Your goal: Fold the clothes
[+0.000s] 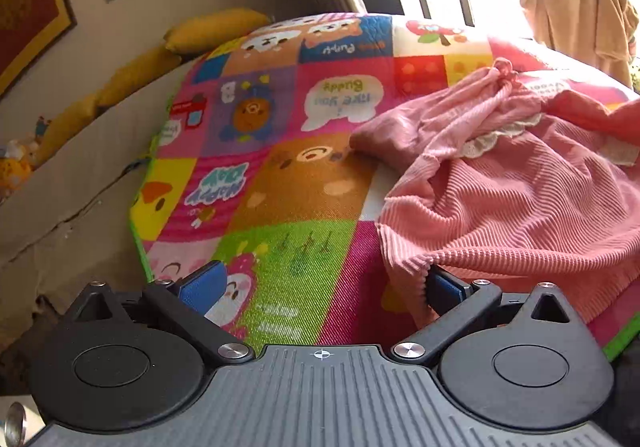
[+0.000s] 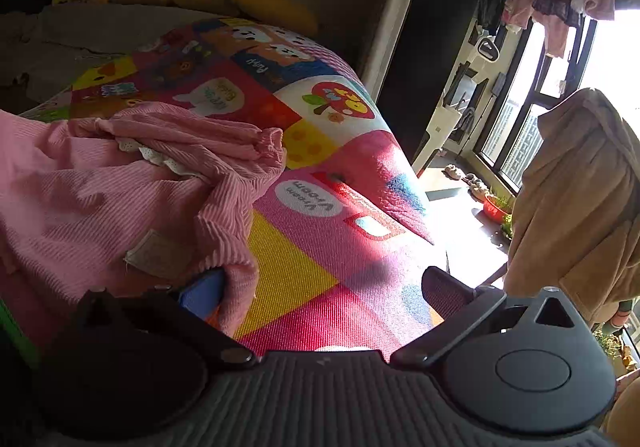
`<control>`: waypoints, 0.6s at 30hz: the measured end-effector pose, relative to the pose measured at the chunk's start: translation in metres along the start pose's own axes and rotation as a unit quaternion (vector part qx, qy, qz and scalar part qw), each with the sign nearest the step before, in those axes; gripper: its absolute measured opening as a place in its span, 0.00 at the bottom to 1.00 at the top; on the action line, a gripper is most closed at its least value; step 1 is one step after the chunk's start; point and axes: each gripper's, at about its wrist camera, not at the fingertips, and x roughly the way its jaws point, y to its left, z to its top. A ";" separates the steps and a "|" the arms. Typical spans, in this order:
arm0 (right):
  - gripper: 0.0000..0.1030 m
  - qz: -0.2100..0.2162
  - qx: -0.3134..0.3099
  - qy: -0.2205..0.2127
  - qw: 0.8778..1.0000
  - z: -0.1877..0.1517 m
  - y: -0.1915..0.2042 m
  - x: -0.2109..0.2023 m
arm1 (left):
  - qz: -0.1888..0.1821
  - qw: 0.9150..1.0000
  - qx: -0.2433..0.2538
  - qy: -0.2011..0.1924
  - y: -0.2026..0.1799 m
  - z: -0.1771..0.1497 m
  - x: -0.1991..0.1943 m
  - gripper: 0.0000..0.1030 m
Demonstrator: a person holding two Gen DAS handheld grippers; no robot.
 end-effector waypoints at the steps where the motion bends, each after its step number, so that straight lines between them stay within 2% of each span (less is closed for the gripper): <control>1: 1.00 0.002 0.009 -0.002 1.000 0.003 -0.004 -0.001 | 0.002 1.000 -0.014 -0.003 0.005 0.003 -0.001 1.00; 5: 1.00 -0.032 0.024 0.006 0.999 0.004 -0.015 0.001 | 0.018 0.999 -0.045 0.001 0.018 0.005 0.003 1.00; 8: 1.00 -0.068 0.033 0.033 0.997 -0.003 -0.024 0.005 | 0.029 0.998 -0.052 0.016 0.025 0.000 0.003 1.00; 10: 1.00 -0.080 0.039 0.059 0.994 -0.013 -0.033 0.005 | 0.023 0.998 -0.048 0.030 0.028 -0.006 -0.001 1.00; 12: 1.00 -0.071 0.056 0.072 0.993 -0.024 -0.041 -0.002 | -0.017 0.998 -0.041 0.047 0.028 -0.012 -0.008 1.00; 14: 1.00 -0.044 0.083 0.070 0.993 -0.029 -0.046 -0.011 | -0.091 0.993 -0.057 0.041 0.029 -0.018 -0.021 1.00; 17: 1.00 -0.014 0.099 0.046 0.994 -0.020 -0.038 -0.014 | -0.178 0.980 -0.090 -0.001 0.029 -0.008 -0.036 1.00; 18: 1.00 -0.005 0.092 0.036 0.995 -0.012 -0.031 -0.010 | -0.187 0.978 -0.096 -0.016 0.027 0.001 -0.036 1.00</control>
